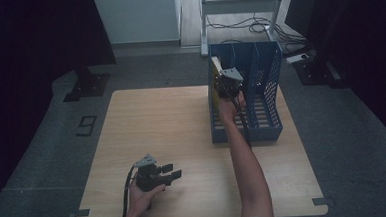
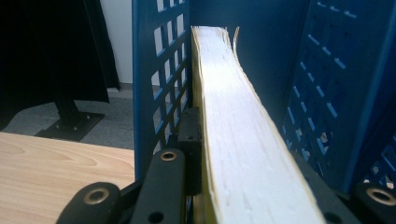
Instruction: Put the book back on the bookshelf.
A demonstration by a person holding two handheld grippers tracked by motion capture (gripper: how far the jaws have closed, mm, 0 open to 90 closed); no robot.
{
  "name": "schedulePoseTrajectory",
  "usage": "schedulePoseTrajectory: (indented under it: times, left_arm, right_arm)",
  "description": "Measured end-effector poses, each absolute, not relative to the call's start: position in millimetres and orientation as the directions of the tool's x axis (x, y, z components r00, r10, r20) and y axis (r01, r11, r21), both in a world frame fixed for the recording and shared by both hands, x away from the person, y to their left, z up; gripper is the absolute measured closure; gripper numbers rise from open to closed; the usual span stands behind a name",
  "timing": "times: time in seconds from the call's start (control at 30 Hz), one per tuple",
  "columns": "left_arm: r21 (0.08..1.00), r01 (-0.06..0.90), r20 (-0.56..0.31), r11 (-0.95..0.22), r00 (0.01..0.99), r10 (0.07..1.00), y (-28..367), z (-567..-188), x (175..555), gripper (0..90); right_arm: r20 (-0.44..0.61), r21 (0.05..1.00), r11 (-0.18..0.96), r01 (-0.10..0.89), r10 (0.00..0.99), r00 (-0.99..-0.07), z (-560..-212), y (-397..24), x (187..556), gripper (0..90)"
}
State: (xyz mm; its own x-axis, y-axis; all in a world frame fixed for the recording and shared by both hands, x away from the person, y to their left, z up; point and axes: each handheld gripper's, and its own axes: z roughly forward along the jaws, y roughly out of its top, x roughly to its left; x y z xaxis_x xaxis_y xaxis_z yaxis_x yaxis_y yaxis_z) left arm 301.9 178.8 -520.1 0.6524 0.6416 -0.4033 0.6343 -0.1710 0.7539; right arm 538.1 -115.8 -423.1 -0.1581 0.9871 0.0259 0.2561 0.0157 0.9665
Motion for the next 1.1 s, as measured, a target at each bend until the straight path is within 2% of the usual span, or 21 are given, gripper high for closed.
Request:
schedulePoseTrajectory:
  times: [0.67,0.83,1.1]
  left_arm:
    - [0.753,0.631,-0.397,-0.185,0.660,0.637,175.0,-521.2,300.7,45.0]
    - [0.751,0.632,-0.395,-0.193,0.664,0.635,173.1,-521.3,299.9,44.9]
    - [0.743,0.635,-0.390,-0.214,0.670,0.632,168.8,-523.3,299.5,44.6]
  right_arm:
    - [0.023,0.972,0.014,0.233,0.987,-0.157,-426.1,-112.2,543.5,73.6]
    - [0.055,0.975,-0.011,0.221,0.980,-0.190,-424.9,-118.0,541.8,68.5]
    - [0.029,0.977,0.017,0.211,0.977,-0.213,-417.3,-122.5,533.4,62.3]
